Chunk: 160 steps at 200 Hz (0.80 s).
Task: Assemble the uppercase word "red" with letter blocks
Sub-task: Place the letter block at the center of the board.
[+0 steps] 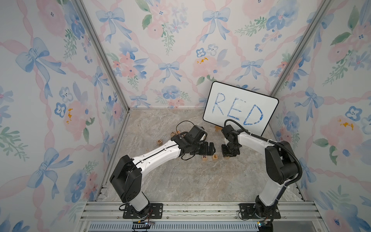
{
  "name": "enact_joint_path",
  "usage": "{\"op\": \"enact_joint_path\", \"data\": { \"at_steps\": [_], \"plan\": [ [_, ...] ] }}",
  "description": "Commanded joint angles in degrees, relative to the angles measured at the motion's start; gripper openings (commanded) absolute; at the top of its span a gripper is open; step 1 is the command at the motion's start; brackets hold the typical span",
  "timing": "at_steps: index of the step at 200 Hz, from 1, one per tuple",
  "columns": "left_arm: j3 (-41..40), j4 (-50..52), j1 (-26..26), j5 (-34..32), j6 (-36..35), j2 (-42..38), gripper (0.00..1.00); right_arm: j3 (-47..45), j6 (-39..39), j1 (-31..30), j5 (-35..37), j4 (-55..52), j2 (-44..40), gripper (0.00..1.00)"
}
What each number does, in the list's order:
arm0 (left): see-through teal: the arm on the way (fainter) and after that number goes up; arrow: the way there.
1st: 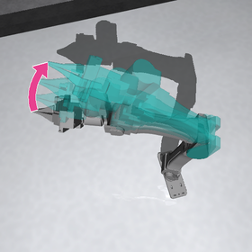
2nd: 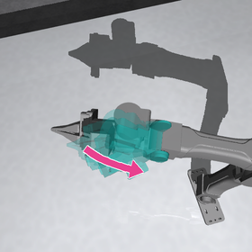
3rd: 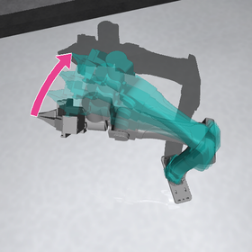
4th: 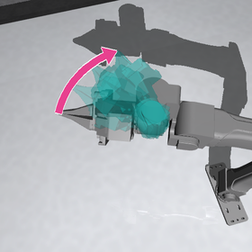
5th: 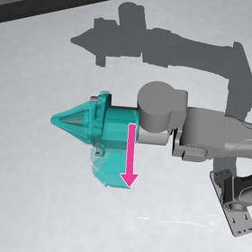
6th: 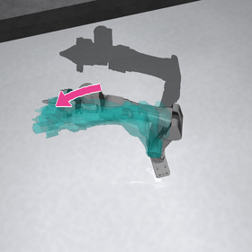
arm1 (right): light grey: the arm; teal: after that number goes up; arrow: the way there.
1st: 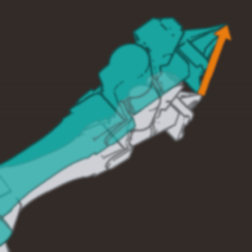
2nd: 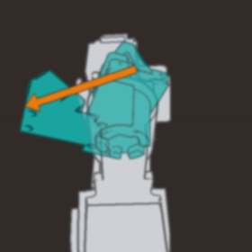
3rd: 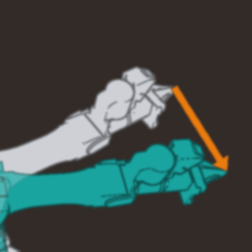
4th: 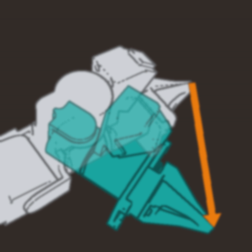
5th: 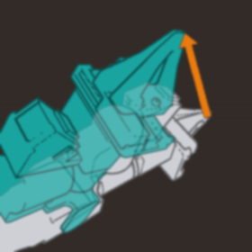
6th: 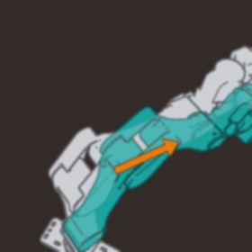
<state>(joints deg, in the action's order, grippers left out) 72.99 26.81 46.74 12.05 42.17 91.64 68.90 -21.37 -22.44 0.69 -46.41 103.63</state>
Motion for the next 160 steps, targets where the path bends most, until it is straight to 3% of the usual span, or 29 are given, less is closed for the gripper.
{"op": "enact_joint_path", "data": {
  "at_steps": [1,66,98,115,144,160],
  "plan": [
    [1.1,-0.4,0.3,0.8,-1.0,0.8,0.98,-0.8,1.0,0.5,-0.3,-0.4,1.5,0.33],
    [1.1,-0.4,0.3,0.7,-1.0,0.7,0.98,1.3,1.1,0.6,-0.7,-2.8,-0.8,0.54],
    [1.2,-0.4,0.2,-0.6,-1.6,-0.1,0.98,3.0,1.2,0.6,-0.7,-4.5,-1.9,0.60],
    [1.1,-0.4,0.0,-1.6,-2.0,-0.6,0.98,4.4,1.5,0.6,-0.9,-5.5,-3.1,0.69],
    [0.0,-0.3,-1.0,-5.5,-3.2,-1.8,0.98,7.3,2.7,0.9,-2.5,-7.1,-5.6,0.99],
    [-1.5,-0.3,-2.4,-7.8,-3.6,-2.8,0.98,9.2,3.4,1.5,-3.7,-8.0,-6.7,0.97]
  ]
}}
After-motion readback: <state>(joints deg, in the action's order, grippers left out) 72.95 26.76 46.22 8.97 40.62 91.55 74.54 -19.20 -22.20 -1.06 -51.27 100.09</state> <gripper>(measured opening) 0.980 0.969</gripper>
